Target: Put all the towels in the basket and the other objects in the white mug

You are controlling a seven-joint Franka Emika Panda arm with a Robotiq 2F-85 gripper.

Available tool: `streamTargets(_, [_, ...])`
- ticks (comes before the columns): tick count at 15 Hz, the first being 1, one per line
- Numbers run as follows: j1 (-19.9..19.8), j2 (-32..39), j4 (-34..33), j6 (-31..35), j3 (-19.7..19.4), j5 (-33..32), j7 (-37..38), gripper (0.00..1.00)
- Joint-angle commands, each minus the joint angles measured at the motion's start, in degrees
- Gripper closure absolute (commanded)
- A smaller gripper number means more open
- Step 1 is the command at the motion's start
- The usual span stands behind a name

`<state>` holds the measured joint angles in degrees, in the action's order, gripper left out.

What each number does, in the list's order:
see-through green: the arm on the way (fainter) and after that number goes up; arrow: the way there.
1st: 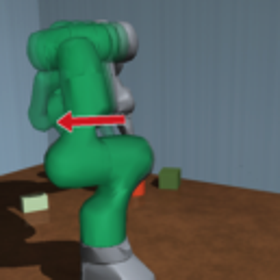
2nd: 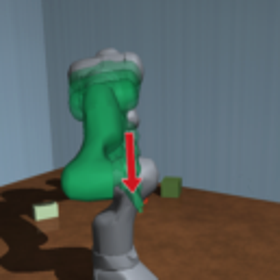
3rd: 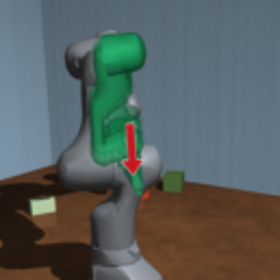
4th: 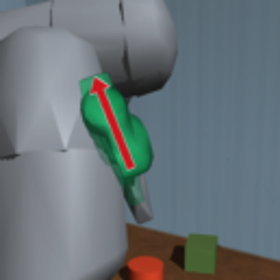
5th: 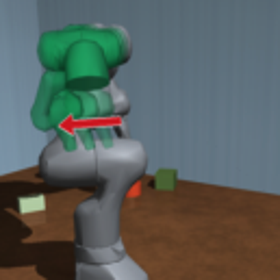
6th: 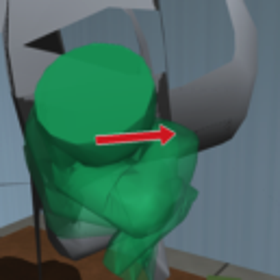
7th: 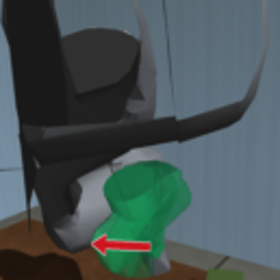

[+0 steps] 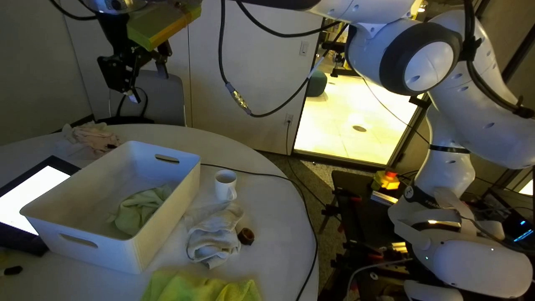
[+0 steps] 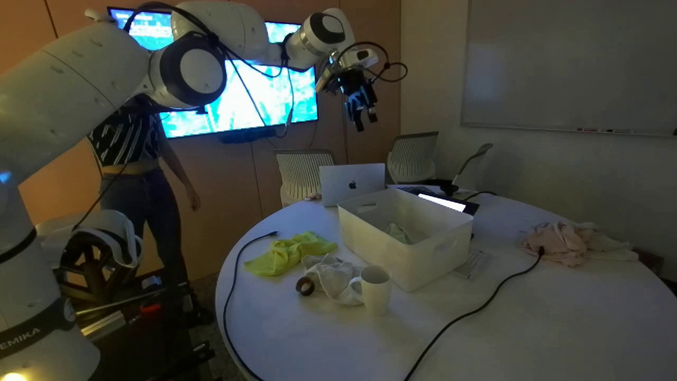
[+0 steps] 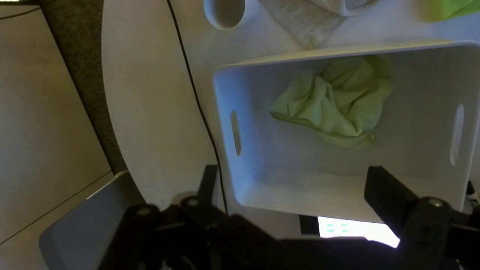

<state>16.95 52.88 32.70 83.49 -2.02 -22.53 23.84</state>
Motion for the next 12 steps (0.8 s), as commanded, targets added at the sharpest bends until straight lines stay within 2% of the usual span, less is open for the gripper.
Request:
streamTargets(1, [-1.0, -3.5, 6.1, 0.6, 2.0, 1.8, -1.5, 0.0])
streamTargets(6, [-2.7, -8.6, 18.5, 3.8, 3.8, 3.0, -0.6, 0.0])
streamTargets(12, [-6.8, -14.6, 34.6, 7.8, 5.3, 6.7, 0.5, 0.0])
